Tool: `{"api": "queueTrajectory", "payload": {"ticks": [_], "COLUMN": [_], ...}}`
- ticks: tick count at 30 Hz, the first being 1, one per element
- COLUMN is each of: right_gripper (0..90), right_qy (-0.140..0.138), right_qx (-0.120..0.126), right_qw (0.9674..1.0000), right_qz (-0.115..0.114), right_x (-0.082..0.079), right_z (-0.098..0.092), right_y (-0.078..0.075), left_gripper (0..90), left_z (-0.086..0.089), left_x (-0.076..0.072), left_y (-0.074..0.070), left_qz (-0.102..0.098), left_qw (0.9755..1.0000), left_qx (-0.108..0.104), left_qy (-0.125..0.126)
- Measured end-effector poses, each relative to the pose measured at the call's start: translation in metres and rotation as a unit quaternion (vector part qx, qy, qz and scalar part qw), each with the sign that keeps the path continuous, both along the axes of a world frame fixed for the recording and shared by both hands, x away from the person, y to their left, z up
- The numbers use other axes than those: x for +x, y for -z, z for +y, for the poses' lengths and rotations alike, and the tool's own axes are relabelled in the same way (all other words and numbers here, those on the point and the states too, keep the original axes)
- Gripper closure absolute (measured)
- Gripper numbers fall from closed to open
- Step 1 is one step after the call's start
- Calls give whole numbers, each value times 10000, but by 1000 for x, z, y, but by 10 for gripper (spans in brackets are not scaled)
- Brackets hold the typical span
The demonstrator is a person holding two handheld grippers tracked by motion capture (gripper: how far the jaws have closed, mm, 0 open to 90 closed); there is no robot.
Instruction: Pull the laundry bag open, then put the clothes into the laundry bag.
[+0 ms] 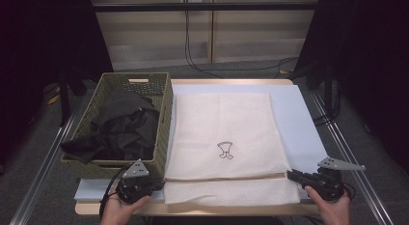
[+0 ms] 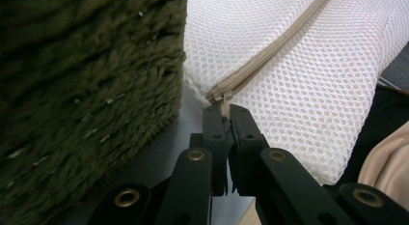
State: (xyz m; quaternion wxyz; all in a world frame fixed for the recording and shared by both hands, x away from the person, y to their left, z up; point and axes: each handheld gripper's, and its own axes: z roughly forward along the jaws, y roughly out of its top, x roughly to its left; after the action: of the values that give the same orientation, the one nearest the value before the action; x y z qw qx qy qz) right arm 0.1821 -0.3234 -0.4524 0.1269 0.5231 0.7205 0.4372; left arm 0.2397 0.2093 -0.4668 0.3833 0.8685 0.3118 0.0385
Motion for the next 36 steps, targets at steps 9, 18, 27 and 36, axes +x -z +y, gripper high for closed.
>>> {"api": "queueTrajectory", "payload": {"ticks": [9,18,27,36], "right_gripper": [819,612,323,309], "right_qy": [-9,66,150,-190], "right_qx": [-121,-197,-13,-41], "right_qw": [9998,9993,9999,9994], "right_qz": [175,312,-55,-301], "right_x": [3,8,12,14], "right_z": [1,2,1,14], "right_y": [9,16,9,-2], "left_gripper": [846,688,340,198], "left_z": [-1,0,11,24], "left_x": [-3,-5,-19,-31], "left_y": [4,8,1,-3], "left_qz": [-111,-167,-516,-682], "left_qw": [9999,9998,9967,9914], "left_qx": [12,-29,-452,-843], "left_qy": [39,-67,-442,-730]}}
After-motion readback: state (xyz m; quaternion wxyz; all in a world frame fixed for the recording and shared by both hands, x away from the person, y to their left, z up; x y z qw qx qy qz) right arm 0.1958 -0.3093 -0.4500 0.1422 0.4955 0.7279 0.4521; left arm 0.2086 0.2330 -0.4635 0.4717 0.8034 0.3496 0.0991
